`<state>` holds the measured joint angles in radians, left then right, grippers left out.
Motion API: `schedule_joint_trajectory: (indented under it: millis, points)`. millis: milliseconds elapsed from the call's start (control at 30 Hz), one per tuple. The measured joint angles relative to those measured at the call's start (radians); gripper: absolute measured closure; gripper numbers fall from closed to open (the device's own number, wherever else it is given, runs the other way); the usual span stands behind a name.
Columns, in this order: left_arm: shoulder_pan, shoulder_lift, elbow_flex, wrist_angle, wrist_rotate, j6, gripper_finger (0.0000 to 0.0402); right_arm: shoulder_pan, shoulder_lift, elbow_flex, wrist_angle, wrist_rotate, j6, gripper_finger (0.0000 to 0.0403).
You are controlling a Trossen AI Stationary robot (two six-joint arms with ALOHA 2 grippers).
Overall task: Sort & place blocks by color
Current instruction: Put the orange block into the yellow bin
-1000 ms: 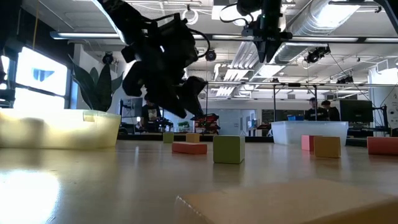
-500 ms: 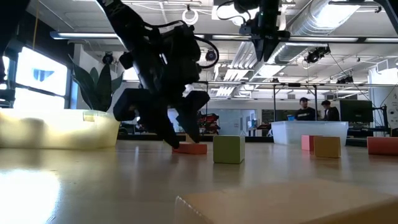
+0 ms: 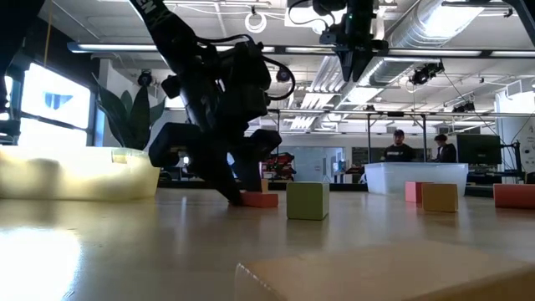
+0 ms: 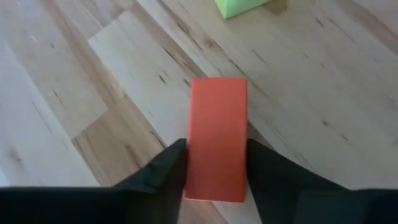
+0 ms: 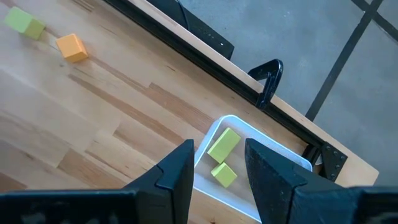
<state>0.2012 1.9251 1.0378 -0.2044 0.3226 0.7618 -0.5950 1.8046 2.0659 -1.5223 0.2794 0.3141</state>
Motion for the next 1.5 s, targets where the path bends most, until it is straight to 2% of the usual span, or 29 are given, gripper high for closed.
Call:
schedule_joint_trajectory:
  millis: [100,133,367,533,800,1167,1300,1500]
  points:
    - [0.000,0.000,0.000,0.004,-0.001,-0.015,0.0306,0.000,0.000,0.000,0.000,-0.001,0.000,0.0274]
    - [0.000,0.000,0.000,0.004,-0.004,-0.031,0.0310,0.000,0.000,0.000,0.000,-0.001,0.000,0.0274]
    - [0.012,-0.024,-0.003,-0.022,-0.011,-0.213,0.0309,0.000,0.000,0.000,0.000,-0.002,-0.001,0.0274]
    - [0.014,-0.112,-0.004,-0.097,-0.044,-0.293,0.0309,0.000,0.000,0.000,0.000,-0.002,-0.008,0.0274]
    - [0.013,-0.317,-0.003,-0.344,-0.203,-0.388,0.0309,0.000,0.000,0.000,0.004,-0.003,-0.051,0.0274]
    - [0.000,-0.597,-0.015,-0.816,-0.539,-0.650,0.0309,0.057,0.000,-0.001,-0.027,-0.053,-0.069,0.0274]
    - [-0.001,-0.689,-0.077,-0.915,-0.540,-0.755,0.0309,0.110,0.000,-0.001,-0.049,-0.050,-0.052,0.0274]
    - [-0.011,-0.800,-0.198,-0.920,-0.499,-0.833,0.0309,0.199,0.000,-0.003,-0.049,-0.075,0.003,0.0274]
